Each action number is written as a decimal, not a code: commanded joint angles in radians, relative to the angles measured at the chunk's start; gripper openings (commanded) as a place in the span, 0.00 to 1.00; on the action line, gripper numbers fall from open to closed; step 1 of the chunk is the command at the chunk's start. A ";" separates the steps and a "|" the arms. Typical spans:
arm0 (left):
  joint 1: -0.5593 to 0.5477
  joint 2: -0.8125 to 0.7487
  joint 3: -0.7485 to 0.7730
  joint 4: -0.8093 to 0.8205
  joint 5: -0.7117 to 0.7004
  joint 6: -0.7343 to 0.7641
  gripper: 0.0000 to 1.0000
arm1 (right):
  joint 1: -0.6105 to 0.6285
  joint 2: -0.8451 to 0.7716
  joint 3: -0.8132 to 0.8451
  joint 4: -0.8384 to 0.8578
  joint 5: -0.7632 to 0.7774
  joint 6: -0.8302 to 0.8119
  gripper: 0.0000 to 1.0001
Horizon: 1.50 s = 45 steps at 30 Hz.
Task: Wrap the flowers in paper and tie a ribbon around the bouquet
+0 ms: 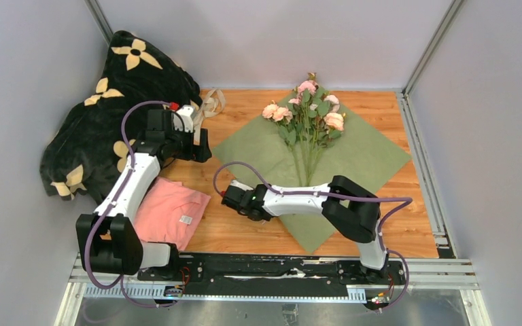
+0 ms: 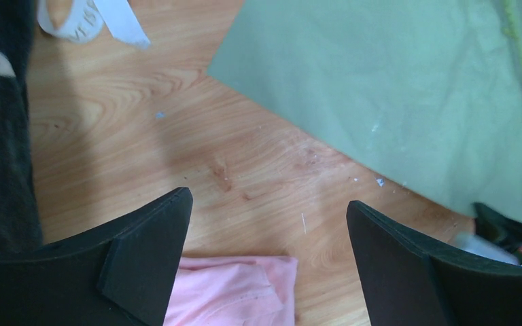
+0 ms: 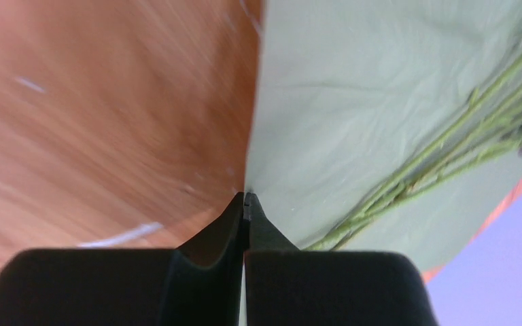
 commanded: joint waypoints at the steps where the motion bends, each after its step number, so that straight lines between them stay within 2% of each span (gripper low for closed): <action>1: 0.019 0.003 0.077 -0.043 0.017 0.069 0.94 | 0.059 0.072 0.101 0.159 -0.112 -0.171 0.00; 5: 0.050 -0.016 0.078 -0.039 0.019 0.089 0.95 | 0.083 0.104 0.136 0.172 -0.178 -0.231 0.00; 6: 0.050 -0.020 0.076 -0.040 0.009 0.099 0.95 | 0.085 0.097 0.130 0.170 -0.200 -0.235 0.05; 8: 0.051 -0.030 0.061 -0.034 0.000 0.120 0.95 | 0.084 0.055 0.096 0.164 -0.249 -0.220 0.34; 9: 0.051 -0.036 0.052 -0.031 0.008 0.136 0.95 | 0.085 0.007 0.074 0.164 -0.281 -0.204 0.45; 11: 0.051 -0.046 0.032 -0.026 0.030 0.161 0.94 | 0.081 -0.102 0.006 0.171 -0.324 -0.154 0.54; 13: 0.051 -0.057 0.012 -0.024 0.068 0.188 0.94 | 0.048 -0.238 -0.061 0.200 -0.365 -0.081 0.58; 15: 0.047 -0.079 -0.006 -0.039 0.147 0.260 0.91 | -0.041 -0.368 -0.129 0.225 -0.403 0.057 0.60; 20: -0.153 -0.214 -0.132 -0.114 0.210 0.575 0.92 | -0.431 -0.572 -0.328 0.299 -0.469 0.433 0.58; 24: -0.326 -0.273 -0.226 -0.123 0.214 0.784 0.92 | -0.639 -0.571 -0.419 0.465 -0.486 0.496 0.58; 27: -0.446 -0.262 -0.290 -0.124 0.214 0.961 0.92 | -0.734 -0.493 -0.383 0.504 -0.570 0.506 0.57; 31: -0.577 -0.219 -0.386 -0.099 0.150 1.203 0.95 | -0.776 -0.402 -0.338 0.537 -0.618 0.513 0.57; 34: -0.657 -0.189 -0.455 0.060 0.047 1.233 0.96 | -0.801 -0.337 -0.319 0.543 -0.634 0.538 0.56; 37: -0.717 -0.158 -0.509 0.253 -0.031 1.223 0.96 | -0.818 -0.281 -0.314 0.581 -0.634 0.560 0.51; 42: -0.777 -0.136 -0.563 0.423 -0.053 1.232 0.97 | -0.830 -0.194 -0.265 0.573 -0.653 0.556 0.38; 45: -0.794 -0.118 -0.602 0.480 -0.059 1.268 0.97 | -0.837 -0.196 -0.261 0.570 -0.637 0.537 0.17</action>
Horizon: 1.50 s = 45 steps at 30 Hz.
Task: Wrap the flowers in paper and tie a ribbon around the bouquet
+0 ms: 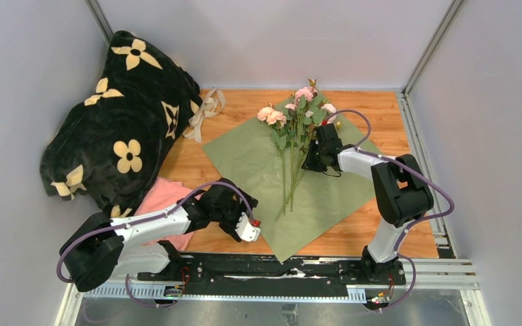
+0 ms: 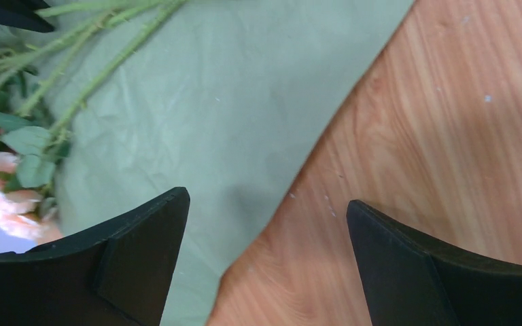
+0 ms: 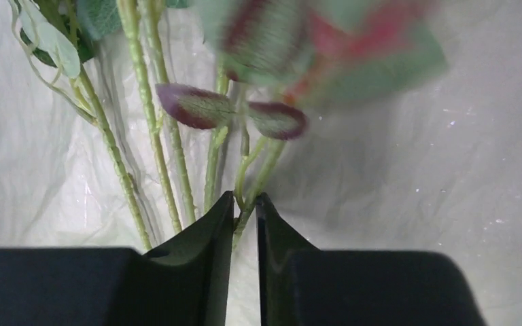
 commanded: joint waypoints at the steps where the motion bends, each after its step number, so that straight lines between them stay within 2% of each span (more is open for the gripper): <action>1: -0.032 0.036 -0.059 0.149 -0.034 0.075 0.97 | -0.021 -0.010 0.031 -0.010 0.012 -0.018 0.10; 2: -0.035 0.045 -0.065 0.151 -0.032 0.081 0.97 | -0.020 -0.026 0.034 -0.025 0.016 -0.042 0.02; 3: -0.038 0.054 -0.070 0.154 -0.031 0.080 0.97 | -0.018 -0.047 0.037 -0.040 0.022 -0.066 0.00; 7: -0.047 0.096 -0.064 0.204 -0.051 0.054 0.96 | -0.003 -0.165 0.041 -0.077 0.032 -0.207 0.00; 11: -0.049 0.108 -0.057 0.230 -0.062 0.033 0.91 | 0.001 -0.173 0.111 -0.121 -0.011 -0.247 0.00; 14: -0.049 0.082 -0.064 0.233 -0.037 0.035 0.80 | 0.019 -0.138 0.172 -0.110 -0.023 -0.236 0.00; 16: -0.051 0.069 -0.066 0.232 -0.023 0.031 0.68 | 0.023 -0.093 0.223 -0.093 -0.047 -0.215 0.00; 20: -0.050 0.070 -0.062 0.232 -0.025 0.023 0.54 | 0.031 0.042 0.336 -0.082 -0.039 -0.172 0.00; 22: -0.051 0.078 -0.055 0.232 -0.032 0.005 0.50 | 0.031 0.109 0.384 -0.107 -0.011 -0.162 0.08; 23: -0.051 0.082 -0.051 0.232 -0.034 -0.003 0.47 | 0.031 0.137 0.408 -0.130 -0.005 -0.170 0.16; 25: -0.051 0.089 -0.049 0.233 -0.036 -0.010 0.43 | 0.031 0.198 0.481 -0.222 0.006 -0.205 0.39; 26: -0.051 0.091 -0.048 0.233 -0.039 -0.010 0.41 | 0.031 0.215 0.516 -0.285 0.010 -0.239 0.45; 28: -0.050 0.090 -0.047 0.232 -0.040 -0.019 0.35 | 0.035 0.209 0.544 -0.379 0.024 -0.283 0.52; 31: -0.050 0.080 -0.046 0.231 -0.038 -0.038 0.19 | 0.047 0.099 0.484 -0.411 0.041 -0.382 0.60; 33: -0.051 0.066 -0.050 0.231 -0.035 -0.052 0.00 | 0.050 -0.002 0.439 -0.437 -0.030 -0.441 0.61; 37: -0.051 0.040 -0.040 0.207 -0.040 -0.110 0.00 | 0.074 -0.242 0.303 -0.483 -0.269 -0.523 0.60; 38: -0.051 0.041 -0.023 0.178 -0.042 -0.127 0.00 | 0.094 -0.315 0.242 -0.471 -0.366 -0.557 0.60; 39: -0.051 0.043 -0.002 0.139 -0.044 -0.145 0.00 | 0.129 -0.387 0.186 -0.460 -0.400 -0.606 0.60; 40: -0.051 0.050 0.020 0.105 -0.045 -0.170 0.00 | 0.181 -0.465 0.125 -0.456 -0.421 -0.669 0.60; 43: -0.051 0.074 0.077 0.008 -0.045 -0.216 0.00 | 0.398 -0.681 -0.036 -0.486 -0.334 -0.968 0.61; 45: -0.051 0.093 0.105 -0.037 -0.038 -0.227 0.00 | 0.533 -0.832 -0.182 -0.490 -0.301 -1.195 0.67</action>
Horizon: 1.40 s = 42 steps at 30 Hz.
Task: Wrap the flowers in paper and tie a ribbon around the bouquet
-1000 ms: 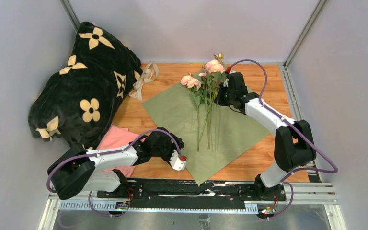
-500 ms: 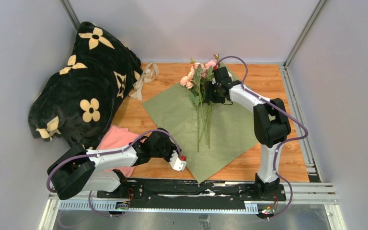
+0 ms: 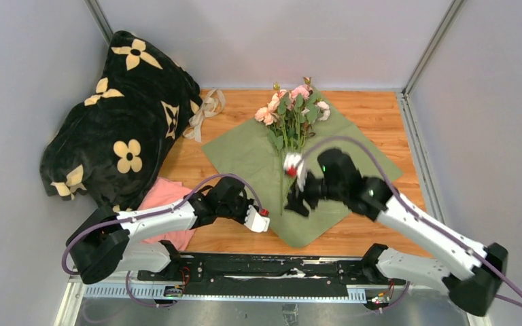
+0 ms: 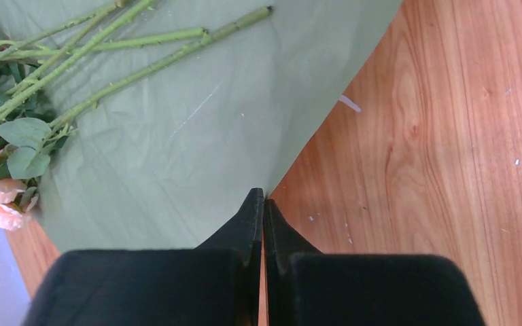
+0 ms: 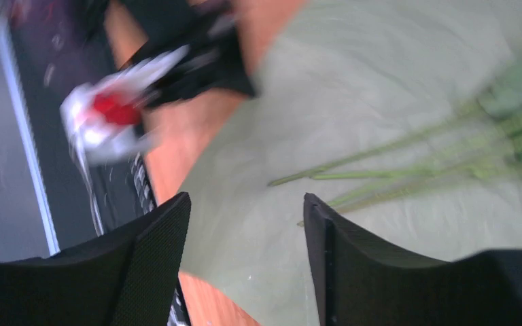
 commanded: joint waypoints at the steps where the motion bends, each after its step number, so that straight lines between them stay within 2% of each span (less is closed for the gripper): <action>1: -0.006 0.032 0.069 -0.131 0.012 -0.070 0.00 | 0.247 -0.226 -0.265 -0.097 -0.013 -0.525 0.72; 3: -0.007 0.033 0.075 -0.135 0.013 -0.084 0.00 | 0.336 -0.298 -0.366 -0.098 -0.045 -0.596 0.77; 6: -0.007 0.036 0.075 -0.119 0.003 -0.095 0.00 | 0.460 -0.324 -0.474 -0.013 -0.002 -0.534 0.81; 11: -0.007 0.051 0.082 -0.105 -0.012 -0.111 0.00 | 0.646 -0.226 -0.584 0.230 0.272 -0.451 0.83; 14: -0.006 0.052 0.083 -0.106 -0.015 -0.113 0.00 | 0.658 -0.126 -0.617 0.360 0.359 -0.423 0.84; 18: -0.007 0.040 0.081 -0.119 -0.019 -0.111 0.00 | 0.660 0.002 -0.553 0.339 0.545 -0.409 0.78; 19: -0.007 0.037 0.079 -0.119 -0.021 -0.110 0.00 | 0.660 0.019 -0.541 0.325 0.581 -0.401 0.74; 20: -0.006 0.032 0.075 -0.119 -0.023 -0.111 0.00 | 0.660 0.030 -0.536 0.310 0.603 -0.400 0.65; 21: -0.007 0.027 0.072 -0.120 -0.023 -0.111 0.00 | 0.658 0.036 -0.535 0.303 0.620 -0.401 0.53; 23: -0.007 0.016 0.070 -0.124 -0.024 -0.114 0.00 | 0.653 0.029 -0.530 0.277 0.647 -0.399 0.19; 25: -0.006 0.003 0.065 -0.135 -0.021 -0.111 0.00 | 0.621 -0.014 -0.514 0.242 0.624 -0.394 0.01; 27: -0.005 -0.009 0.058 -0.152 -0.014 -0.106 0.00 | 0.556 -0.087 -0.508 0.240 0.532 -0.389 0.00; 29: -0.006 -0.018 0.057 -0.159 -0.004 -0.105 0.01 | 0.464 -0.164 -0.512 0.277 0.375 -0.373 0.00; 30: -0.006 -0.021 0.060 -0.164 -0.001 -0.108 0.19 | 0.413 -0.178 -0.511 0.301 0.298 -0.368 0.00; 31: -0.005 -0.027 0.067 -0.173 0.000 -0.114 0.46 | 0.367 -0.181 -0.503 0.313 0.234 -0.365 0.00; 32: -0.004 -0.032 0.082 -0.183 0.003 -0.120 0.64 | 0.323 -0.174 -0.491 0.313 0.160 -0.367 0.00; 34: 0.013 -0.056 0.110 -0.212 0.043 -0.130 0.81 | 0.259 -0.136 -0.457 0.307 0.096 -0.391 0.00; 39: 0.083 -0.080 0.224 -0.307 0.248 -0.188 0.86 | 0.163 0.023 -0.327 0.268 -0.001 -0.512 0.00; 42: 0.083 -0.059 0.251 -0.248 0.300 -0.271 0.87 | 0.044 0.083 -0.261 0.249 -0.136 -0.538 0.00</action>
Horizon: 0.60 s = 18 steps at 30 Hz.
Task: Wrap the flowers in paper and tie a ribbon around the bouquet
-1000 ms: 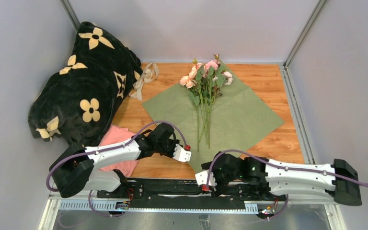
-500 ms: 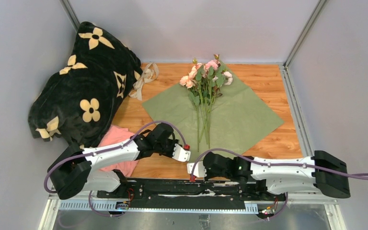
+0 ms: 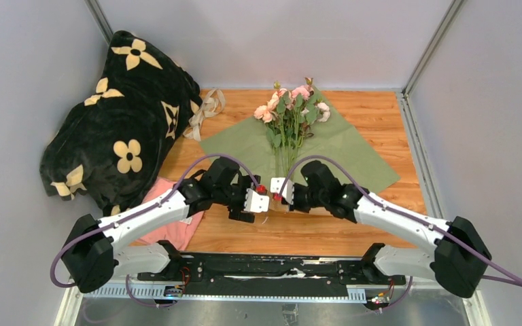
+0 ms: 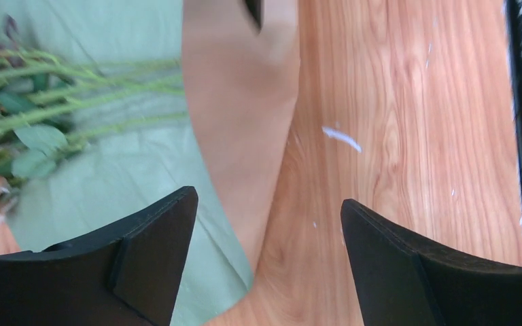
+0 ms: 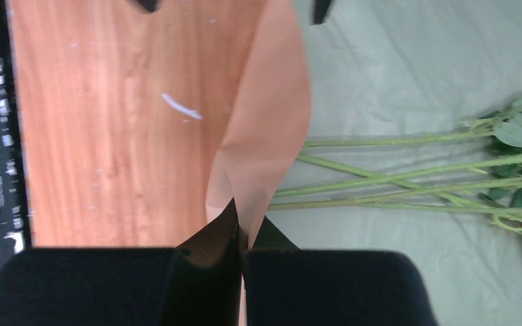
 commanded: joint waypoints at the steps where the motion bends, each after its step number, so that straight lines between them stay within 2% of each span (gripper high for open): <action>1: 0.006 0.012 0.046 0.042 0.145 -0.144 0.87 | -0.139 0.065 0.101 -0.051 -0.239 -0.090 0.00; 4: 0.006 0.058 0.033 0.179 0.141 -0.261 0.87 | -0.196 0.098 0.135 -0.099 -0.319 -0.159 0.00; 10: 0.027 0.166 0.063 0.372 0.108 -0.408 0.86 | -0.229 0.149 0.185 -0.195 -0.398 -0.236 0.00; 14: 0.060 0.229 0.086 0.380 0.140 -0.438 0.79 | -0.264 0.132 0.169 -0.215 -0.464 -0.273 0.00; 18: 0.062 0.241 0.076 0.366 0.186 -0.420 0.82 | -0.269 0.127 0.171 -0.248 -0.468 -0.310 0.00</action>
